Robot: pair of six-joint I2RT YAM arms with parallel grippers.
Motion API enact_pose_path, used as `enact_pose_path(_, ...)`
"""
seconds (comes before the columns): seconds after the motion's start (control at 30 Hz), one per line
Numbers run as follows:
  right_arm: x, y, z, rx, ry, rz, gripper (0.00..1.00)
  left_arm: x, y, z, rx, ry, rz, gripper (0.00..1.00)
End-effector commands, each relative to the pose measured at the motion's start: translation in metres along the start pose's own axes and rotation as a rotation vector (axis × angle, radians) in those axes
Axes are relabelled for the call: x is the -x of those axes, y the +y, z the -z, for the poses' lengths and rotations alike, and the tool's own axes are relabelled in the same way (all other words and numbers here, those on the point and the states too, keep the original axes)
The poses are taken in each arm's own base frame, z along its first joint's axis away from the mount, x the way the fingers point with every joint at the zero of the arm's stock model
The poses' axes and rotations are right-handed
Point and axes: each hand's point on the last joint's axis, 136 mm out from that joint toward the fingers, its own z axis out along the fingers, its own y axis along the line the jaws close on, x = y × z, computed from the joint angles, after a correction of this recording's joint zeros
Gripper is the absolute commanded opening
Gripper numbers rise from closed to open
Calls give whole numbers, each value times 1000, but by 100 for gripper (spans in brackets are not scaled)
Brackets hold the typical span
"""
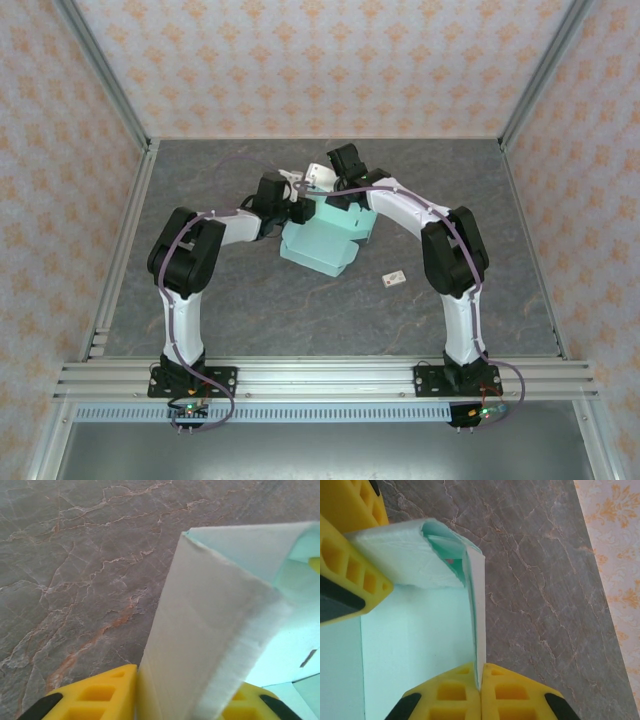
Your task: Fold the paper box
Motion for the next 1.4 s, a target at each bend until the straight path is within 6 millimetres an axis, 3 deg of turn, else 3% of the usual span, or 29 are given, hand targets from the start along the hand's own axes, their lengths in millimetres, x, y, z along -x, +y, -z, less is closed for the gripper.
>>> enact_pose_path(0.0,15,11,3,52,-61,-12,8,19,-5,9,39,-50,-54,23)
enact_pose_path(0.13,16,6,5,19,-77,-17,10,19,-10,8,17,-54,-47,16)
enact_pose_path(0.47,7,-3,20,-27,-73,8,17,15,-14,9,-5,-9,-94,13)
enact_pose_path(0.9,-1,15,4,-114,-50,145,6,9,-23,5,-61,40,-97,22)
enact_pose_path(1.17,1,13,3,-204,-76,185,2,6,-22,8,-57,56,-131,23)
enact_pose_path(1.37,14,3,16,-233,-134,131,2,4,-22,8,-52,70,-146,21)
